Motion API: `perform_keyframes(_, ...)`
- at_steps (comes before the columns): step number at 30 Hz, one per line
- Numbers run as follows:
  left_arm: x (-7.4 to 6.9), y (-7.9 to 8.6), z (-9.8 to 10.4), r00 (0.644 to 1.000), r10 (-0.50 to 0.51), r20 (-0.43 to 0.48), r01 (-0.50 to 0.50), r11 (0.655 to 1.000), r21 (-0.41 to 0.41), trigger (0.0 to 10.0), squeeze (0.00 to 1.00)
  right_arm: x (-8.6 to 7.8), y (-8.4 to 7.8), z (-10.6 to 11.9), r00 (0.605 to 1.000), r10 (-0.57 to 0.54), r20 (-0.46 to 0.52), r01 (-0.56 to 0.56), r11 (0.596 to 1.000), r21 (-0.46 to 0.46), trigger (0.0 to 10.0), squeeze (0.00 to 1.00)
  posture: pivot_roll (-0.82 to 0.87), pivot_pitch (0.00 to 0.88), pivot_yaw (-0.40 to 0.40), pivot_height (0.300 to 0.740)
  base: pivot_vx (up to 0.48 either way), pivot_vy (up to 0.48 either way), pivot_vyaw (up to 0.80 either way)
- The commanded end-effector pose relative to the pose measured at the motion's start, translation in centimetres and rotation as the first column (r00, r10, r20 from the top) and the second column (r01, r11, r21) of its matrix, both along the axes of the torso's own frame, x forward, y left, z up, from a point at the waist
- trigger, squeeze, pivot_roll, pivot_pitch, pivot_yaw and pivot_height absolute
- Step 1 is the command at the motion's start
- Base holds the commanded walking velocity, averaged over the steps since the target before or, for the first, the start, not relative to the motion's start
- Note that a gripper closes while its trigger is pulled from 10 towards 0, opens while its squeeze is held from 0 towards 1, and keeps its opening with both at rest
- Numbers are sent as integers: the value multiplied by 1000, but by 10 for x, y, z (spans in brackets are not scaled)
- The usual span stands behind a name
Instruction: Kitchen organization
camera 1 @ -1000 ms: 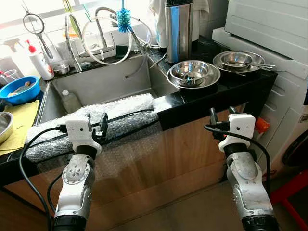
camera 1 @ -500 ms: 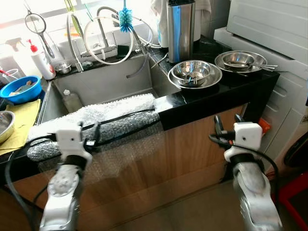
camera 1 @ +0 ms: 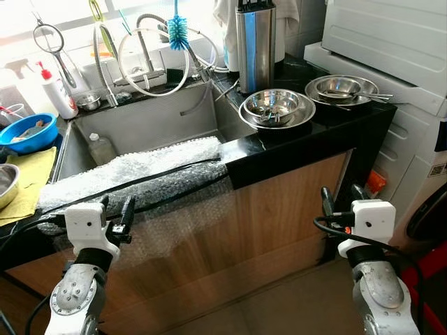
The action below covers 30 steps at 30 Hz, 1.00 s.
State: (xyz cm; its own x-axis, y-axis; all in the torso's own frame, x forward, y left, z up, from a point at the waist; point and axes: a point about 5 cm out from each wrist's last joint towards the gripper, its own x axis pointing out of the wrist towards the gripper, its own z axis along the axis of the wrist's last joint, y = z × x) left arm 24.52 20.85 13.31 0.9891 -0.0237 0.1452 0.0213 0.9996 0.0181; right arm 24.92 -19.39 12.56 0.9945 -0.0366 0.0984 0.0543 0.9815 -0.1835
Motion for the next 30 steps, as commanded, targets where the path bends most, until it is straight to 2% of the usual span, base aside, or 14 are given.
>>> perform_keyframes(1, 4, 1, 6, 1000, -5, 10, 5, 1000, 6, 10000, 0, 3, 6, 2, 1000, 5, 9, -5, 1000, 15, 10000, 0, -102, 0, 173, 740, 0, 0, 0)
perform_keyframes(15, 10, -3, 5, 1000, -22, -1, 22, 1000, -2, 10000, 0, -2, 12, -4, 1000, -7, -4, 7, 999, 38, 10000, 0, -128, 0, 212, 740, 0, 0, 0)
perform_keyframes(20, 12, -7, 2, 1000, -16, 3, 16, 1000, -18, 10000, 0, -3, 7, -2, 1000, 2, -9, -2, 1000, 21, 10000, 0, -138, 0, 184, 740, 0, 0, 0)
perform_keyframes(30, 13, -13, -2, 1000, -30, -2, 30, 999, -29, 10000, 0, -7, 2, -3, 1000, -16, -9, 16, 1000, 23, 10000, 0, -160, 0, 180, 740, 0, 0, 0)
